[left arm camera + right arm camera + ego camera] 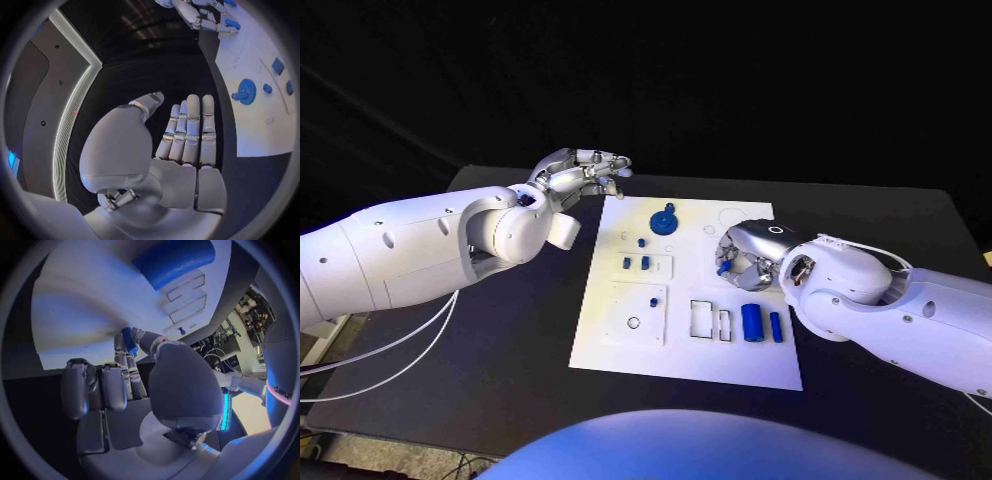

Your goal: Assemble the parts on the task board

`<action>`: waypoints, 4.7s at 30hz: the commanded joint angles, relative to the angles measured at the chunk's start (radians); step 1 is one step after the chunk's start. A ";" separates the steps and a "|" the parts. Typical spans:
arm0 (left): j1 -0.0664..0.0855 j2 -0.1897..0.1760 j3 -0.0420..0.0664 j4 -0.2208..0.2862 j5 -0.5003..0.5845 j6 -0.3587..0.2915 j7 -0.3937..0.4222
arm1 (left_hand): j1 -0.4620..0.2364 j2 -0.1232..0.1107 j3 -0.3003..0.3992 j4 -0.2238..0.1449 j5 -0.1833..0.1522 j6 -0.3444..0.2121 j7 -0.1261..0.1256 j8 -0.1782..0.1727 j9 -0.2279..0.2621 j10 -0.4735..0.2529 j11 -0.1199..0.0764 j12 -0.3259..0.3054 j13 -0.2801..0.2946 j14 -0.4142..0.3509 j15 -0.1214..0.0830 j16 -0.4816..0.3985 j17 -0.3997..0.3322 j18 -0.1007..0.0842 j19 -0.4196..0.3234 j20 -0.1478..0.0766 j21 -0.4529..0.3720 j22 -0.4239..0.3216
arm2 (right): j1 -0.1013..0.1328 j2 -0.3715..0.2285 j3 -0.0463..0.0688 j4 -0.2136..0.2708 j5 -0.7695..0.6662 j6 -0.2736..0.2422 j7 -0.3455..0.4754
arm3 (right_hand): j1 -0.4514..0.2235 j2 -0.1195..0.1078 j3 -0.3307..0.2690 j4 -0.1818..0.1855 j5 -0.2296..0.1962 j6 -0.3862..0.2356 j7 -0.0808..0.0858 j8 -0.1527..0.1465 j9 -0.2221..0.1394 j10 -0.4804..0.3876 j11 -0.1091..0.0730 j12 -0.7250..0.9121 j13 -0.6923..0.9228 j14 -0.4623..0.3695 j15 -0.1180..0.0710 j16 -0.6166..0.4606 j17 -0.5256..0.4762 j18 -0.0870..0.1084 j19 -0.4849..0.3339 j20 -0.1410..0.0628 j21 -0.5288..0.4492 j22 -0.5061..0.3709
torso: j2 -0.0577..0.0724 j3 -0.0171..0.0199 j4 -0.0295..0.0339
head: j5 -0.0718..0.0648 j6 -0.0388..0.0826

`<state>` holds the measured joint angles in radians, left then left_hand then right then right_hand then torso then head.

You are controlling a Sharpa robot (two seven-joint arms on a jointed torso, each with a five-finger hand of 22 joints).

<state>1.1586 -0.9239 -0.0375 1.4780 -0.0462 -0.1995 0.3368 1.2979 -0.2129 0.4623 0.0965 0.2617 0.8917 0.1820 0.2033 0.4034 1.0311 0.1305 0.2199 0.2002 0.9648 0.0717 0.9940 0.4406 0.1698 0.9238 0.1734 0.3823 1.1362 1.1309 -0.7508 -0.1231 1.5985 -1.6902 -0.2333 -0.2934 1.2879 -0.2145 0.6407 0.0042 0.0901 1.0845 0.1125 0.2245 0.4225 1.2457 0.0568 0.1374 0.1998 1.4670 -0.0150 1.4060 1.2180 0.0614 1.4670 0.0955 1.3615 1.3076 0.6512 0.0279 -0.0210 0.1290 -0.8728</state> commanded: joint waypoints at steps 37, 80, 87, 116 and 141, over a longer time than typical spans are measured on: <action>0.000 0.017 0.001 -0.009 -0.004 0.022 0.002 | 0.007 0.011 0.001 -0.005 -0.006 -0.003 -0.001 0.006 -0.002 -0.008 0.000 0.005 -0.002 -0.005 -0.004 -0.005 -0.002 0.011 0.006 0.002 -0.006 -0.003 | -0.038 0.119 -0.003 0.191 0.043 -0.120 0.073 | 0.025 0.043 0.040 -0.033 -0.023 -0.003 0.003 0.028 0.051 0.017 -0.009 -0.012 0.036 0.032 -0.012 0.003 -0.001 -0.019 0.023 -0.017 0.008 0.208 | 0.000 -0.0010 0.0003 | 0.034 0.000; 0.000 0.018 0.001 -0.006 -0.004 0.020 0.000 | 0.005 0.007 -0.002 -0.006 -0.009 -0.013 0.002 0.003 -0.004 -0.013 0.002 0.006 -0.004 -0.006 -0.003 -0.006 -0.004 0.010 0.007 0.002 -0.008 -0.006 | -0.113 0.212 -0.018 0.080 -0.103 0.001 0.010 | 0.026 0.038 0.044 -0.044 -0.008 -0.010 0.005 0.028 0.057 0.014 -0.007 -0.016 0.043 0.033 -0.010 0.004 0.003 -0.020 0.024 -0.016 0.011 0.208 | 0.000 -0.0002 0.0001 | 0.047 0.000; 0.000 0.018 0.001 -0.005 -0.004 0.019 0.000 | 0.004 0.007 -0.003 -0.005 -0.008 -0.015 0.003 0.003 -0.005 -0.015 0.002 0.005 -0.004 -0.006 -0.003 -0.006 -0.004 0.010 0.007 0.003 -0.008 -0.007 | -0.115 0.227 -0.022 0.077 -0.117 -0.001 0.002 | 0.026 0.038 0.044 -0.044 -0.008 -0.010 0.005 0.028 0.057 0.014 -0.007 -0.016 0.043 0.033 -0.010 0.004 0.003 -0.020 0.024 -0.016 0.011 0.208 | 0.000 -0.0006 0.0017 | 0.046 0.000; 0.000 0.016 0.001 -0.004 -0.004 0.019 -0.002 | 0.005 0.008 -0.003 -0.006 -0.008 -0.017 0.003 0.003 -0.005 -0.017 0.003 0.006 -0.005 -0.007 -0.002 -0.006 -0.004 0.010 0.006 0.003 -0.009 -0.009 | -0.119 0.251 -0.025 0.069 -0.143 -0.021 -0.014 | -0.081 -0.058 -0.048 -0.025 0.049 -0.177 0.027 -0.061 0.027 -0.129 0.033 -0.065 0.049 0.009 0.025 -0.022 -0.052 -0.005 -0.013 0.017 -0.064 0.187 | -0.001 -0.0004 -0.0006 | 0.047 0.000; 0.000 0.010 0.001 -0.009 -0.004 0.021 -0.003 | 0.006 0.008 -0.003 -0.007 -0.008 -0.017 0.003 0.003 -0.006 -0.018 0.003 0.006 -0.005 -0.007 -0.002 -0.006 -0.005 0.010 0.006 0.003 -0.010 -0.010 | -0.058 0.028 -0.005 0.232 0.133 -0.236 0.088 | 0.060 0.021 -0.488 0.130 0.090 -0.196 0.044 -0.060 -0.022 -0.221 0.040 0.038 0.061 -0.025 0.034 -0.051 -0.119 0.014 -0.051 0.028 -0.164 0.163 | -0.004 0.0010 -0.0063 | 0.018 0.000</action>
<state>1.1586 -0.9142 -0.0375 1.4683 -0.0480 -0.1937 0.3288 1.3019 -0.2089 0.4594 0.0936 0.2582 0.8809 0.1855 0.2032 0.3989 1.0204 0.1340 0.2199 0.1962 0.9648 0.0717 0.9940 0.4367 0.1697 0.9238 0.1734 0.3785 1.1281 1.0673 -0.7144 -0.1289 1.8217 -1.7005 -0.4452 -0.2632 1.3420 -0.1928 0.1548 0.1304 0.1781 0.8868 0.1507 0.1641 0.4014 1.0260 0.0991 0.1736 0.2599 1.4432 0.0195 1.3553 1.0964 0.0690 1.4195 0.1251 1.1985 1.3078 0.6485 0.0288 -0.0248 0.1506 -0.8728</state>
